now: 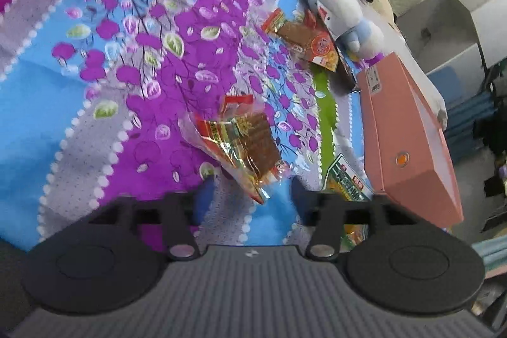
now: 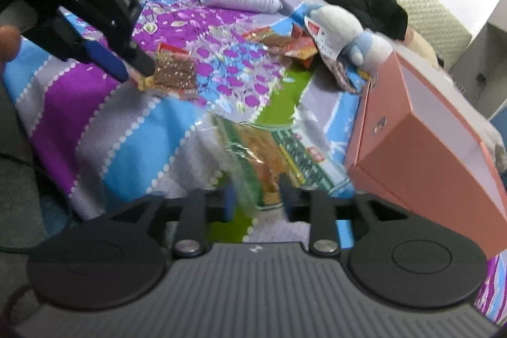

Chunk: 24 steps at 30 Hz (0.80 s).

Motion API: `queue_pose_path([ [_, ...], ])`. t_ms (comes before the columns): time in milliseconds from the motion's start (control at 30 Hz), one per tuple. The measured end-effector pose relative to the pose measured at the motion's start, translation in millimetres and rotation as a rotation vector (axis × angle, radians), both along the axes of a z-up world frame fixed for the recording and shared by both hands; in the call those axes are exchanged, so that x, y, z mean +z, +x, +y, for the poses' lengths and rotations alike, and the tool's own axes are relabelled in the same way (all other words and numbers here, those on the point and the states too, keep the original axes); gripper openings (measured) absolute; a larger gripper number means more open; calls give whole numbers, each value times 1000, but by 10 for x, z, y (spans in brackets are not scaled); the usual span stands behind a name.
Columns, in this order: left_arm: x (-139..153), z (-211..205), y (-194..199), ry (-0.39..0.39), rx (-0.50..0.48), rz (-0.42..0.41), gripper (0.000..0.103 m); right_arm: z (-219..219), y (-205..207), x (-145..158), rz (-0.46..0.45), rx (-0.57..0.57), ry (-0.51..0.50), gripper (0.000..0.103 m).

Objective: Organize snacks
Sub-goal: 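Lower the left tool to the red spicy-strip packet while the right tool reaches the green packet, then close the left tool on the red spicy-strip packet while the right tool grasps the green packet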

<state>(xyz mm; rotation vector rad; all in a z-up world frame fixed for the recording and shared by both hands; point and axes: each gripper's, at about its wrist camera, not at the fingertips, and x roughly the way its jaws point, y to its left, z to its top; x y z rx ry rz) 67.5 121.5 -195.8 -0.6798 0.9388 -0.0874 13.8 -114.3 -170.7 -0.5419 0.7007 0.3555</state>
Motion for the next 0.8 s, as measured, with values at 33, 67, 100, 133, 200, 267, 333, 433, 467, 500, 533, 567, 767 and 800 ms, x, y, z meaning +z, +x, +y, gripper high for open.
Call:
queue_pose_path([
  [33,28,-6,-16,16,-8,-8,70,-7,-5,2,12,0,14,55],
  [67,56,-12,-23,35,-24,-11,70,-14,-5,1,27,-5,30,66],
  [100,83,-19,-16,59,-44,-13,71,-29,-5,7,46,-14,53,72],
  [133,111,-28,-12,88,-66,-17,73,-46,-1,23,60,-20,82,80],
  [200,173,-48,6,150,-99,-34,82,-86,1,67,90,-27,158,84],
  [267,234,-77,33,202,-139,-71,84,-133,25,100,122,-37,238,84],
  [333,284,-103,84,245,-174,-99,85,-189,77,110,137,-80,313,84],
  [433,335,-138,194,296,-226,-133,86,-268,203,79,140,-162,365,84],
  [467,346,-158,241,311,-248,-145,86,-299,253,54,145,-198,377,85],
  [500,344,-167,276,318,-272,-160,86,-334,294,31,153,-226,386,85],
  [533,334,-176,308,323,-291,-171,86,-375,337,-4,163,-252,404,85],
  [567,310,-185,356,332,-303,-169,86,-402,384,-42,180,-268,421,84],
  [767,96,-282,616,407,-395,-141,86,-468,582,-200,237,-330,492,85],
  [800,47,-299,648,420,-415,-127,86,-467,594,-210,236,-340,497,85],
])
